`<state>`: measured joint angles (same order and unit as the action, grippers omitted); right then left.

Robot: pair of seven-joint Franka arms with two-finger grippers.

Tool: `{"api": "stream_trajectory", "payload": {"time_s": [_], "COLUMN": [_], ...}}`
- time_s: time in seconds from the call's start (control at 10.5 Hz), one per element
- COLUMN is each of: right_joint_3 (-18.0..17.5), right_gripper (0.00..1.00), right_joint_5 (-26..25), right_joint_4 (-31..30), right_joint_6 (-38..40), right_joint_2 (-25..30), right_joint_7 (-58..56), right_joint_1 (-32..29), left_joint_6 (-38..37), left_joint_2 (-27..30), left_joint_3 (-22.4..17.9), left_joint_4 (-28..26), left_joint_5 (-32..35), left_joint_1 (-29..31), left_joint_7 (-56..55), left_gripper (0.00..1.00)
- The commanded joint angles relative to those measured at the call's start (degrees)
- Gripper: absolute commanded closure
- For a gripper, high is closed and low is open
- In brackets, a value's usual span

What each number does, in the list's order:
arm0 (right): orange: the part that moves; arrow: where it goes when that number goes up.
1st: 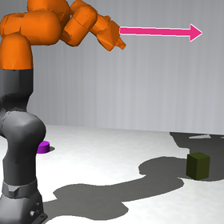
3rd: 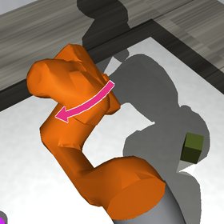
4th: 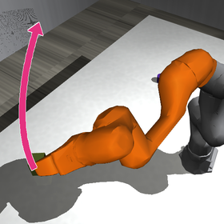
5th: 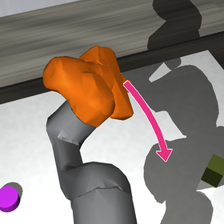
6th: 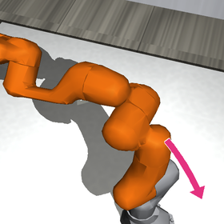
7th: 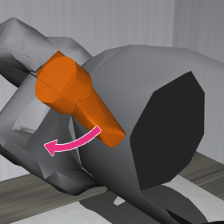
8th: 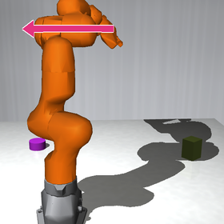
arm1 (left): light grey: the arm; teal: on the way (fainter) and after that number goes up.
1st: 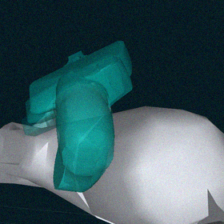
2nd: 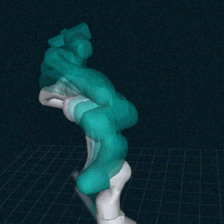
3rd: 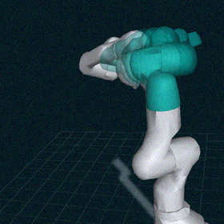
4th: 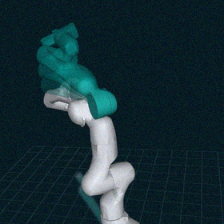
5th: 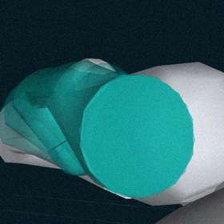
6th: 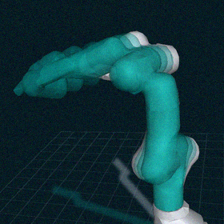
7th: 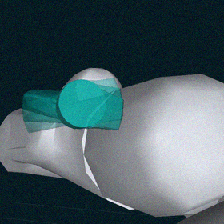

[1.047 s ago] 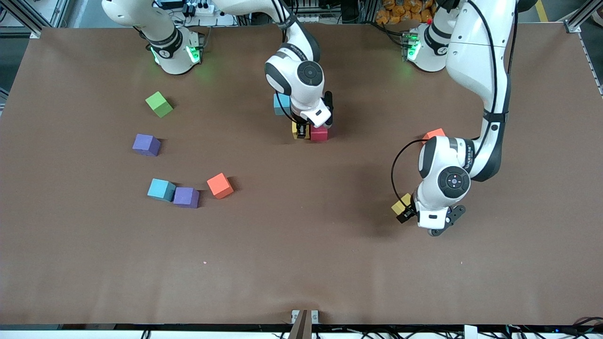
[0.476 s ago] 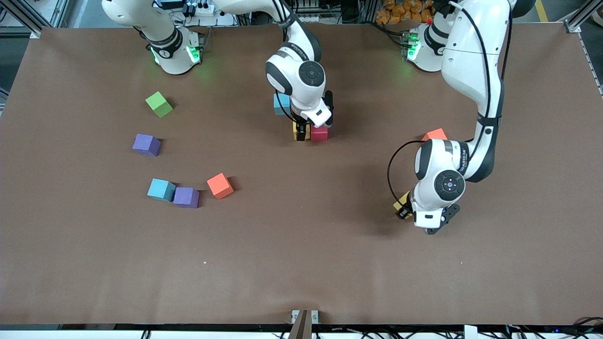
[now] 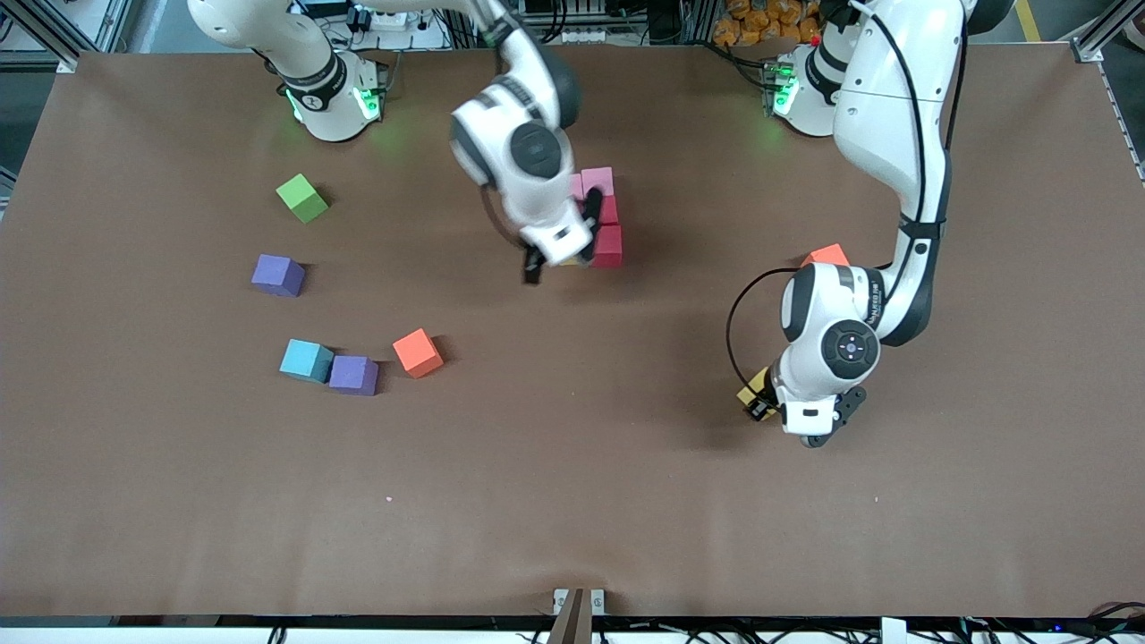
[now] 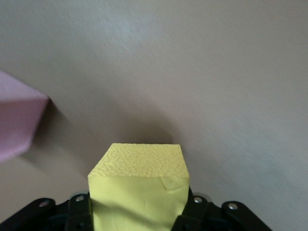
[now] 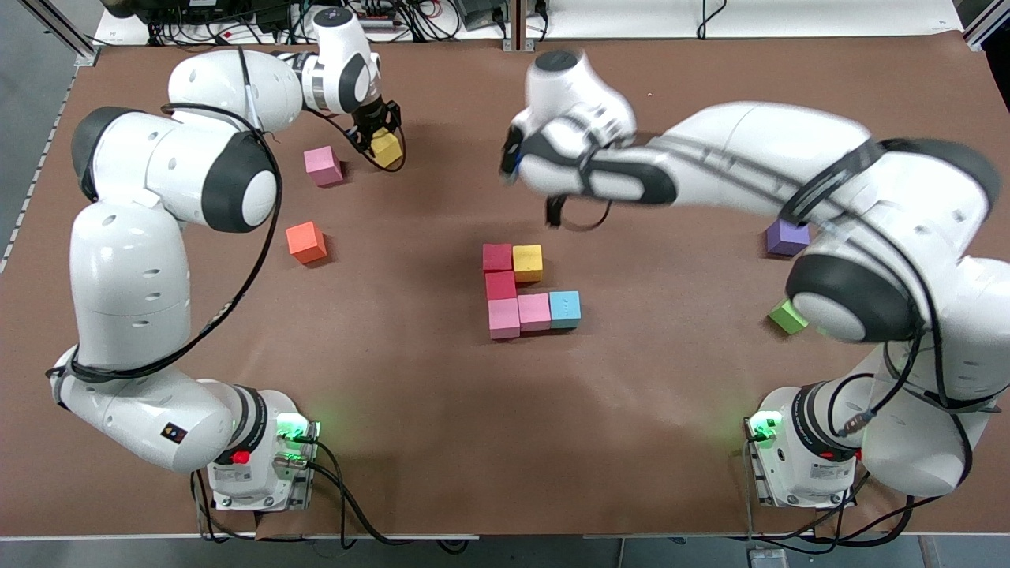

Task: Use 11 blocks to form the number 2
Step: 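Place the yellow cube by the cluster while the left gripper grasps another yellow, then carry the yellow cube with the left gripper while the right gripper reaches blue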

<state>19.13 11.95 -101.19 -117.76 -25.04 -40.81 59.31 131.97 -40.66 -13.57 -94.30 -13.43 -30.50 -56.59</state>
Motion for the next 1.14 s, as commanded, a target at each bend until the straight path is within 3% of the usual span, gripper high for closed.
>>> {"api": "stream_trajectory", "payload": {"time_s": [0.0, 0.29, 0.67, 0.86, 1.05], "right_joint_3": [-0.1, 2.2, 3.4, 3.3, 3.2], "right_gripper": [0.00, 0.00, 0.00, 0.00, 0.00], "right_joint_5": [-0.1, -0.5, 0.0, 0.3, 0.4], "right_joint_4": [-0.8, -0.9, -0.9, -0.9, -1.0], "right_joint_6": [0.1, -0.1, -6.2, -11.4, -11.6], "right_joint_2": [1.7, 1.1, -3.1, -6.8, -7.6], "right_joint_7": [-0.4, -0.1, 2.6, 8.5, 16.6], "right_joint_1": [-9.0, -17.6, -29.2, -29.9, -29.4], "left_joint_6": [0.1, -1.4, -1.5, -0.8, 0.4], "left_joint_2": [0.9, 5.5, 6.1, 6.3, 5.6], "left_joint_3": [2.3, 9.4, 19.3, 22.3, 22.0], "left_joint_4": [0.5, 0.5, 2.0, 2.0, 4.4], "left_joint_5": [-1.2, -1.1, 0.1, 1.3, 1.6], "left_joint_1": [-3.9, -3.9, -4.7, -5.8, -9.0], "left_joint_7": [-11.9, -26.2, -49.4, -58.5, -66.6], "left_gripper": [0.69, 0.72, 0.72, 0.72, 0.72]}}
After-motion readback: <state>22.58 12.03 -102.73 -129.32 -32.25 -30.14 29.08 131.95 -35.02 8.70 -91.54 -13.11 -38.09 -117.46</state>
